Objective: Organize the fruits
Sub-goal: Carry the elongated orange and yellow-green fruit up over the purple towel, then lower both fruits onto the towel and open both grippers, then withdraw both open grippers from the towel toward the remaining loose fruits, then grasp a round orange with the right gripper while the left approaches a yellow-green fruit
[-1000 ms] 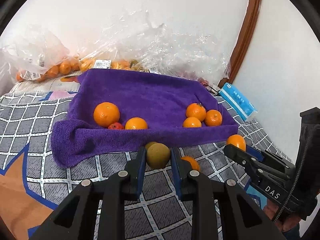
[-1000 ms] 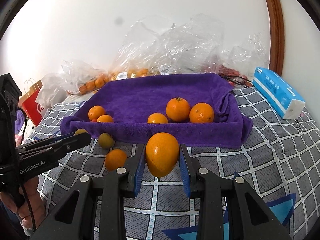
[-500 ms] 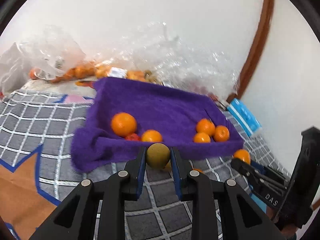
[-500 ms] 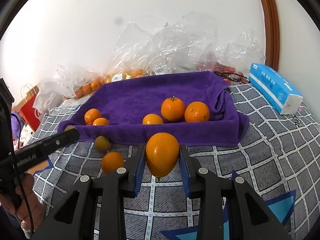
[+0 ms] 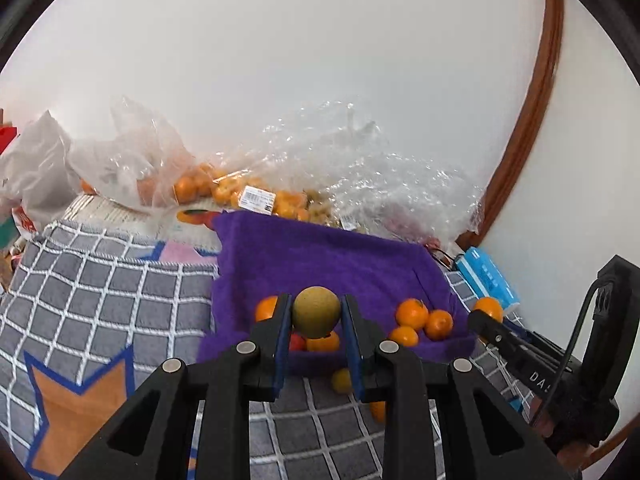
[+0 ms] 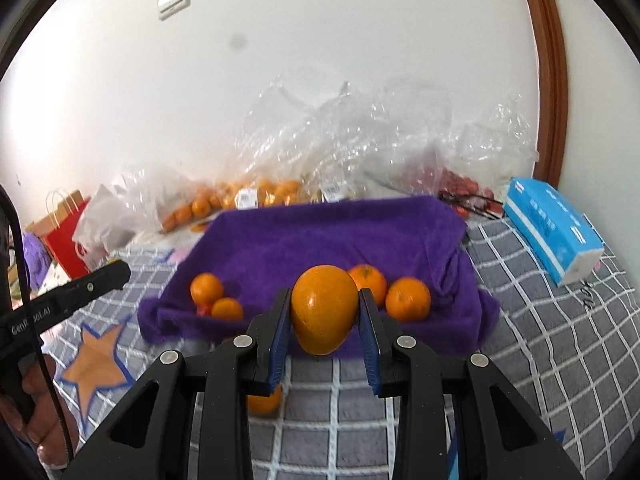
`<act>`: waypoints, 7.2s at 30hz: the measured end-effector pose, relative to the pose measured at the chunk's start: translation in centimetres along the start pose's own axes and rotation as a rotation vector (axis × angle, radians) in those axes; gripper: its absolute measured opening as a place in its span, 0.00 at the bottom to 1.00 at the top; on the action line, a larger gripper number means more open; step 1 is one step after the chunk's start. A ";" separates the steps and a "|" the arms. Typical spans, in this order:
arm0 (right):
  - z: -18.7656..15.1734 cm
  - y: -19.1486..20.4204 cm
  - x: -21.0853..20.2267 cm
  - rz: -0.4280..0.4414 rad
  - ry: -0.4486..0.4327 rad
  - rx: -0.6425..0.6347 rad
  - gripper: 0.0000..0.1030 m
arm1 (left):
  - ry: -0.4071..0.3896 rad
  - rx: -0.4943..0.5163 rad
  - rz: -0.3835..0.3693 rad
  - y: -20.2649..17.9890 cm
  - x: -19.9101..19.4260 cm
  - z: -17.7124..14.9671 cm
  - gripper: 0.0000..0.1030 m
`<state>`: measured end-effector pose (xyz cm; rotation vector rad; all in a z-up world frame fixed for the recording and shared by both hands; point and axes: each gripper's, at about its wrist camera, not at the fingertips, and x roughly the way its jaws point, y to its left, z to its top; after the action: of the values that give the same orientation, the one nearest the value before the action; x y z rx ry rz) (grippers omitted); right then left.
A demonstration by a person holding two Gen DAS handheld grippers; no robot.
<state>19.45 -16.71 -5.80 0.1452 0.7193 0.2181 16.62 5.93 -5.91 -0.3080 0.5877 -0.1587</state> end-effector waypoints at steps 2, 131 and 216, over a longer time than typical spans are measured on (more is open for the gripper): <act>0.8 0.1 0.4 -0.002 -0.009 0.001 0.32 | -0.013 -0.013 0.017 0.7 0.3 0.5 0.23; -6.4 3.1 -3.8 -0.108 0.026 -0.028 0.40 | 0.111 0.089 0.225 3.7 -2.7 -6.8 0.49; -7.9 -5.2 0.8 -0.115 0.135 0.021 0.31 | 0.311 0.094 0.052 -0.1 2.7 -8.6 0.38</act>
<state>15.59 -21.06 -13.24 0.1091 0.8615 0.1110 13.99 3.15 -14.04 -0.1768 0.8930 -0.1855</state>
